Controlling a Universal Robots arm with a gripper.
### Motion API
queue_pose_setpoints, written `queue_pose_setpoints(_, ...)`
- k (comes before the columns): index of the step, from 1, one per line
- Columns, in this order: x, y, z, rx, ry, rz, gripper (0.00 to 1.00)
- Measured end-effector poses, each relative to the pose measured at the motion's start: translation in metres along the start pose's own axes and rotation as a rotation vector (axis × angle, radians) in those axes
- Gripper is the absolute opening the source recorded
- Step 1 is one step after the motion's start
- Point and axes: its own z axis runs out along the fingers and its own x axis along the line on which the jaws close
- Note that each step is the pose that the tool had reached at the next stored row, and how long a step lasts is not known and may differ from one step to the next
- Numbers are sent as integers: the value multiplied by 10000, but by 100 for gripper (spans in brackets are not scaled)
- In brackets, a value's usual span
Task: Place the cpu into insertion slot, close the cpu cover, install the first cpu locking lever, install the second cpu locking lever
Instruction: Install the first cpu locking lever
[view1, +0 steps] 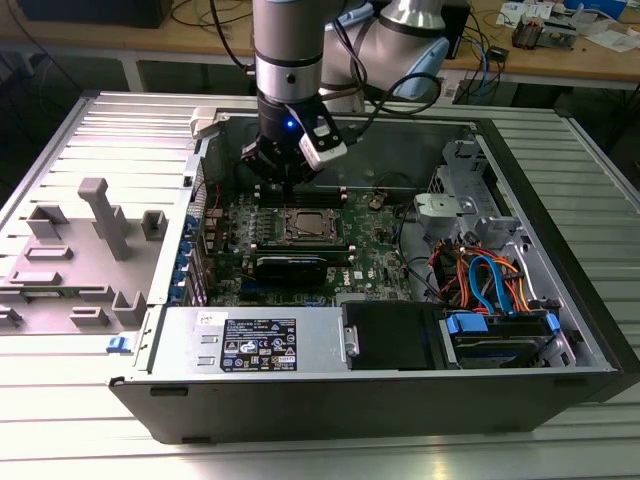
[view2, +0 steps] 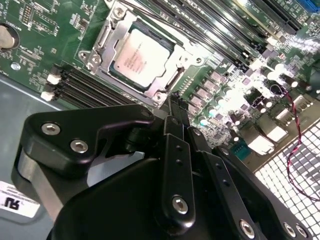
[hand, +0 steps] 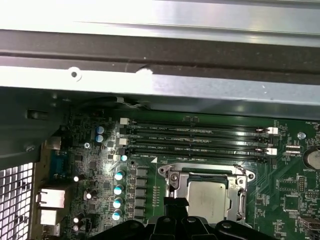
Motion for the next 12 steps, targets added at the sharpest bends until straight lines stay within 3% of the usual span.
queue_pose_setpoints(3, 48, 3, -1, 2, -7, 0, 11)
queue_pose_setpoints(8, 59, 4, -7, 1, -9, 39, 11)
queue_pose_setpoints(12, 149, 9, -7, 2, -27, 46, 11)
